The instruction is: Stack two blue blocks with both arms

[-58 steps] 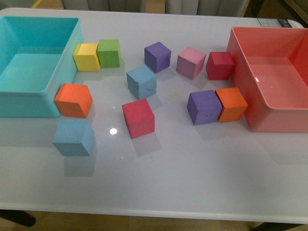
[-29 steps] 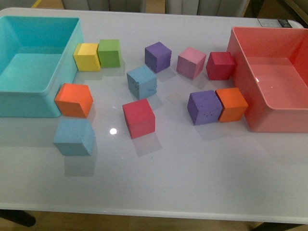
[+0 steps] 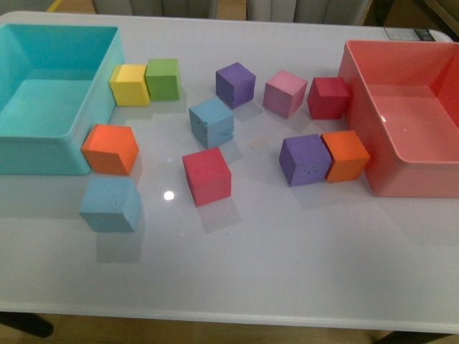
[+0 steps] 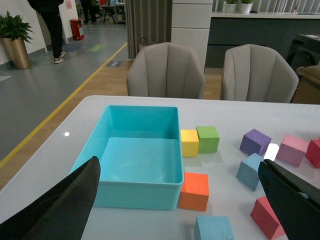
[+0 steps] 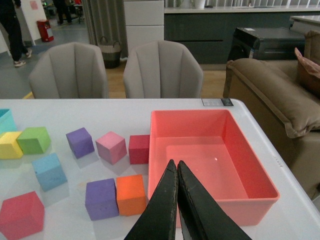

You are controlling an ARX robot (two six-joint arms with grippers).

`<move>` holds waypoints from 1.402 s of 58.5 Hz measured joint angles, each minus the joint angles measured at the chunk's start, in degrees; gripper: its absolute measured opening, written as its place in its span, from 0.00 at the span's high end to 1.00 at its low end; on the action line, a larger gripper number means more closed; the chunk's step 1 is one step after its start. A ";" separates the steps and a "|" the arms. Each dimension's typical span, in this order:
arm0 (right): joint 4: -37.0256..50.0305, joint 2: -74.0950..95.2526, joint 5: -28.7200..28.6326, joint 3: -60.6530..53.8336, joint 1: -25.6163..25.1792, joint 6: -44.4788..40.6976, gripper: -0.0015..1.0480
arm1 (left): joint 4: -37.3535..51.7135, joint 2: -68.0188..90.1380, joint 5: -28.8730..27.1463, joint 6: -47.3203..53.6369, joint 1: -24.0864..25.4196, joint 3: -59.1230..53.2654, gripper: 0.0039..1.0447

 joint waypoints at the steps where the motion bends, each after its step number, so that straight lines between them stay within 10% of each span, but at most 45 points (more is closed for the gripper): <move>1: -0.28 -0.26 0.00 0.00 0.00 0.00 0.98 | 0.00 0.00 0.00 0.00 0.00 0.00 0.08; 30: -11.96 -11.58 0.00 0.02 0.00 -0.02 0.97 | 0.00 0.00 0.00 0.00 0.00 0.00 0.08; 44: -11.93 -11.63 0.00 0.02 0.00 0.00 0.56 | -0.35 0.22 -0.72 0.15 -0.15 0.15 0.08; 50: -11.96 -11.72 0.04 0.02 0.00 0.02 0.33 | -17.86 19.12 -23.61 3.23 -14.27 8.90 0.08; 59: -11.98 -11.72 0.04 0.02 0.00 0.11 0.07 | -4.79 42.40 -27.61 2.89 -25.68 11.13 0.08; 82: -11.98 -11.72 0.04 0.02 0.00 0.13 0.09 | 16.61 82.71 -23.54 0.94 -27.43 19.82 0.08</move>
